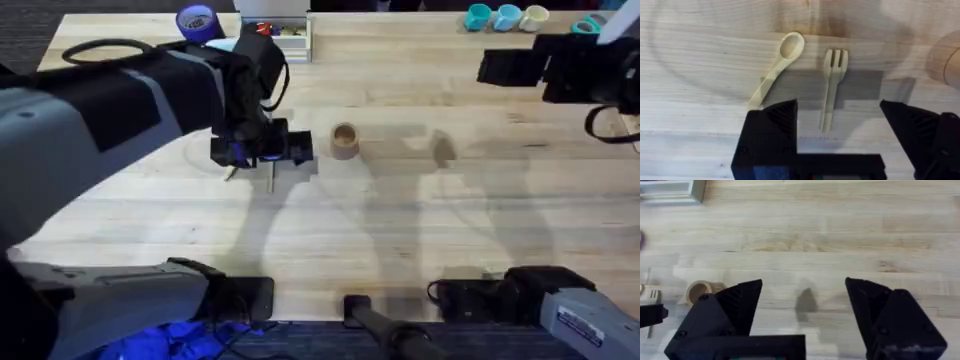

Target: Pick up a utensil and set it on the pink plate, then put the other utensil in the container.

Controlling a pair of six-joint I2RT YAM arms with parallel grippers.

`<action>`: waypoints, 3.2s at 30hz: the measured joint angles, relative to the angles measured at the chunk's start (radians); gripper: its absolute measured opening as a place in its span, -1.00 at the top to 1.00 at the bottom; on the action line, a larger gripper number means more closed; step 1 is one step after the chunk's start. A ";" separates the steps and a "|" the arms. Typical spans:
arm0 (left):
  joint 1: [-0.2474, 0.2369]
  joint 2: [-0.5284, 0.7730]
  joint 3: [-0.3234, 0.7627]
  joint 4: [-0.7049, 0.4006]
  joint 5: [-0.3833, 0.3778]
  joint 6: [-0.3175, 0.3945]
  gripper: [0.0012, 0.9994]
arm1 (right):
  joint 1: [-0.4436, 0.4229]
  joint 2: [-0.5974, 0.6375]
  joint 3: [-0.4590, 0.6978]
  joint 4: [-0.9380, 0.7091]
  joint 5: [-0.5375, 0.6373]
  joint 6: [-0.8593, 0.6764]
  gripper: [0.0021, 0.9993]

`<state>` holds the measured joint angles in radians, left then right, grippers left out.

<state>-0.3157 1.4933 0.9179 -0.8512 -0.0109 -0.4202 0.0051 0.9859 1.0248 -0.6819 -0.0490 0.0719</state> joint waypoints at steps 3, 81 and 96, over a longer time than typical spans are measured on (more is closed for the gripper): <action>0.000 0.000 -0.013 0.008 0.000 0.000 -0.98 | 0.000 0.000 0.000 0.000 0.000 0.000 -1.00; 0.000 0.031 -0.035 0.065 -0.011 0.039 0.65 | 0.000 0.059 0.001 -0.110 -0.307 -0.107 -0.99; 0.000 0.031 -0.034 0.069 -0.008 0.039 0.91 | 0.000 0.059 0.001 -0.110 -0.307 -0.107 -0.99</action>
<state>-0.3157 1.5242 0.8841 -0.7818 -0.0193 -0.3817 0.0055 1.0447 1.0256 -0.7914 -0.3565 -0.0349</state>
